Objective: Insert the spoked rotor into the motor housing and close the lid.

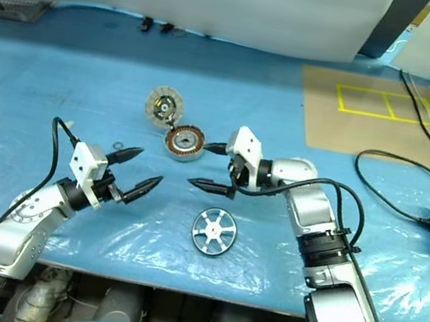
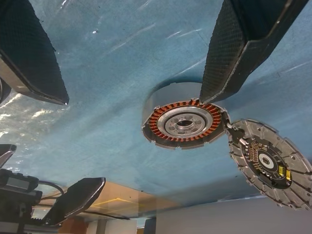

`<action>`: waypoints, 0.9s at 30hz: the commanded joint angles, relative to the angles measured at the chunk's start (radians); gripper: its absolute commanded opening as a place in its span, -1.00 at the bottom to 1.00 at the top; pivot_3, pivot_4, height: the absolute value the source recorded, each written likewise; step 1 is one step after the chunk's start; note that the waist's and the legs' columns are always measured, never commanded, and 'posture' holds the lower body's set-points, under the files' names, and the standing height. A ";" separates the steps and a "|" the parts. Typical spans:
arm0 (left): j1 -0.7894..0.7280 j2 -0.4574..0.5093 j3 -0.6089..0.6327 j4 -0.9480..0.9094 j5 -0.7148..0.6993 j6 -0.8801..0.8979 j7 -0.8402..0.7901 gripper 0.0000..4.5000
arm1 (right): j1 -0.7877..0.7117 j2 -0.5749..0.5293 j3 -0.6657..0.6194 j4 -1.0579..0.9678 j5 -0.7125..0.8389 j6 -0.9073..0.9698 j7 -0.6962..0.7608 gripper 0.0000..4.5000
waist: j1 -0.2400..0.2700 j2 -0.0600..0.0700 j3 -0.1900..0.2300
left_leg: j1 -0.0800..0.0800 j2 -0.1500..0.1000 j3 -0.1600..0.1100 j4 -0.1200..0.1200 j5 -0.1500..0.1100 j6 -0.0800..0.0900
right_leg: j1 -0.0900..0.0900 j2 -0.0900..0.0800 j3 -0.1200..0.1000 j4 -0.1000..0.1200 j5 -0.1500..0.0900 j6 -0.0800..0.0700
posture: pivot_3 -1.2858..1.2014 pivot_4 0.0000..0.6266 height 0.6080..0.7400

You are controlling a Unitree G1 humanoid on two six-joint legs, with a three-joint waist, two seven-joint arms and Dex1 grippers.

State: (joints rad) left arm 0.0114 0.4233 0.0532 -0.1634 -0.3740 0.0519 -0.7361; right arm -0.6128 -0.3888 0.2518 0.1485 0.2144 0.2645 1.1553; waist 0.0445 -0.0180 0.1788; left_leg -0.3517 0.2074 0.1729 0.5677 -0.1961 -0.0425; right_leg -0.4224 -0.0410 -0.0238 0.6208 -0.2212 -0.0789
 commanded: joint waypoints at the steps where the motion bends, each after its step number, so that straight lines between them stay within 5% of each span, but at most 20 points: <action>1: 0.001 0.001 0.016 -0.039 -0.016 -0.005 0.001 1.00 | -0.026 0.007 0.003 -0.019 0.010 0.000 0.006 0.98 | 0.000 0.000 0.000 | 0.000 0.000 0.000 0.000 0.000 0.000 | 0.000 0.000 0.000 0.000 0.000 0.000 | 0.03 -0.52 1.00; 18: 0.012 0.010 0.013 -0.044 -0.014 -0.001 -0.009 1.00 | -0.042 0.015 0.032 -0.027 -0.005 0.015 0.004 0.98 | 0.000 0.000 0.000 | 0.000 0.000 0.000 0.000 0.000 0.000 | 0.000 0.000 0.000 0.000 0.000 0.000 | 0.03 -0.52 1.00; 27: 0.068 -0.019 -0.018 -0.062 0.056 -0.027 0.049 1.00 | -0.189 0.076 0.103 0.100 -0.100 0.064 -0.040 0.98 | -0.002 0.000 0.000 | 0.000 0.000 0.000 0.000 0.000 0.000 | 0.000 0.000 0.000 0.001 0.000 0.000 | 0.03 -0.52 1.00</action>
State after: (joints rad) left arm 0.0638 0.4067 0.0325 -0.1765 -0.3292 0.0444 -0.7026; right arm -0.7464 -0.3239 0.3406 0.2385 0.1396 0.3030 1.1308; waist 0.0424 -0.0180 0.1788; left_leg -0.3515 0.2075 0.1729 0.5679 -0.1961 -0.0426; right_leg -0.4224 -0.0410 -0.0238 0.6216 -0.2212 -0.0790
